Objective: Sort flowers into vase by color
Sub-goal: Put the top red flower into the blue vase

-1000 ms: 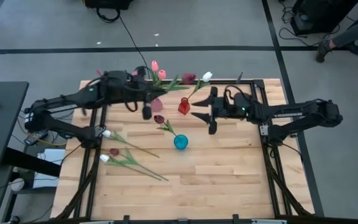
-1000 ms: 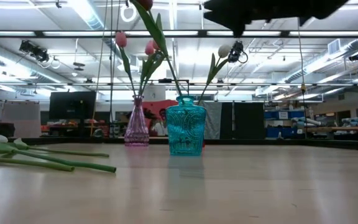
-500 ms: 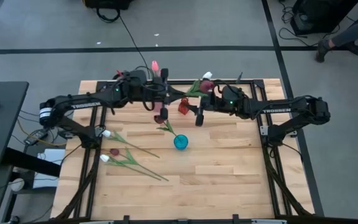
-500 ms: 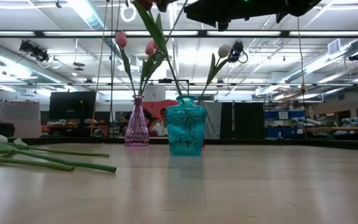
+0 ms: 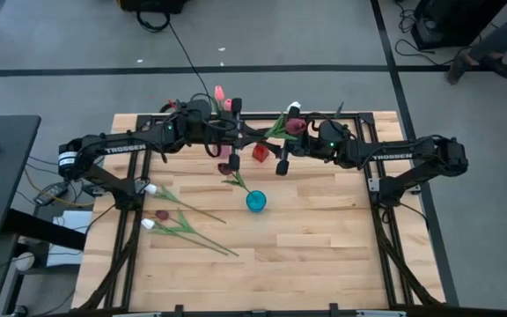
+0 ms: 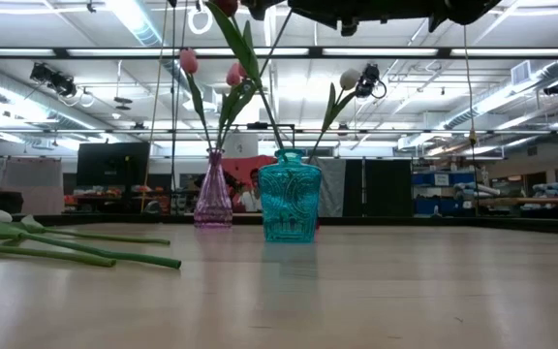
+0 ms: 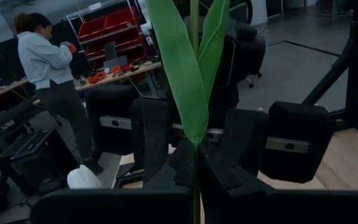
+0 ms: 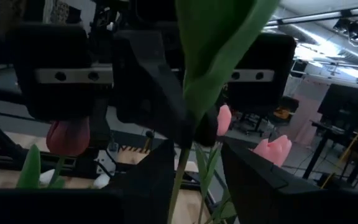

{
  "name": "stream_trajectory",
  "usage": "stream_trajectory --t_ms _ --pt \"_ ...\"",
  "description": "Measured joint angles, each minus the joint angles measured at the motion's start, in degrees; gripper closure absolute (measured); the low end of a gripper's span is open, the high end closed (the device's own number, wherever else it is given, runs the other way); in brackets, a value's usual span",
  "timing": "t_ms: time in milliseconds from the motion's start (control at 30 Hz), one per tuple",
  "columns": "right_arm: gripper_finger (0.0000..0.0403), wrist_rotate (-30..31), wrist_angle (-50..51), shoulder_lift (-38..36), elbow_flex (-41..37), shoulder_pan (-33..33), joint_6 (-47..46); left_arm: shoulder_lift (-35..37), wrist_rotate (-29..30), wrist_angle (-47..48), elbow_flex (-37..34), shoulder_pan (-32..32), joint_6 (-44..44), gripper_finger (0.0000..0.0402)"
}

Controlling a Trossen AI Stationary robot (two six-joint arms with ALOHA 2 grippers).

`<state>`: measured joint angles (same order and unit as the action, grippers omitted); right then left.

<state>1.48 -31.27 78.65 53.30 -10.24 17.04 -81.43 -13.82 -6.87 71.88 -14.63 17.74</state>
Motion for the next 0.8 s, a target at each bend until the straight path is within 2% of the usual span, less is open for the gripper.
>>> stream_trajectory --t_ms 133,333,400,500,667,800 --pt "0.0292 0.2 0.1 0.0 0.0 0.0 0.3 0.0 0.0 -0.1 0.0 0.0 0.0 0.0392" --pt "0.0389 -1.2 1.1 0.0 0.0 0.0 1.1 0.0 0.3 1.4 0.0 0.0 -0.2 0.0385" --pt "0.0389 -1.0 1.7 0.0 0.0 0.0 0.6 0.1 0.9 1.9 0.0 0.0 -1.3 0.0372" --pt "0.0392 1.3 3.7 -0.5 0.0 0.2 0.3 1.4 1.1 3.1 -0.1 0.0 -1.5 0.0329" --pt "0.0396 3.6 12.6 -5.3 0.0 2.2 -1.0 8.9 1.5 5.9 0.0 0.0 -1.4 0.025" --pt "0.0396 -0.3 22.9 -10.1 0.0 4.1 -6.8 15.1 1.9 14.1 -0.1 0.3 -1.4 0.0227"
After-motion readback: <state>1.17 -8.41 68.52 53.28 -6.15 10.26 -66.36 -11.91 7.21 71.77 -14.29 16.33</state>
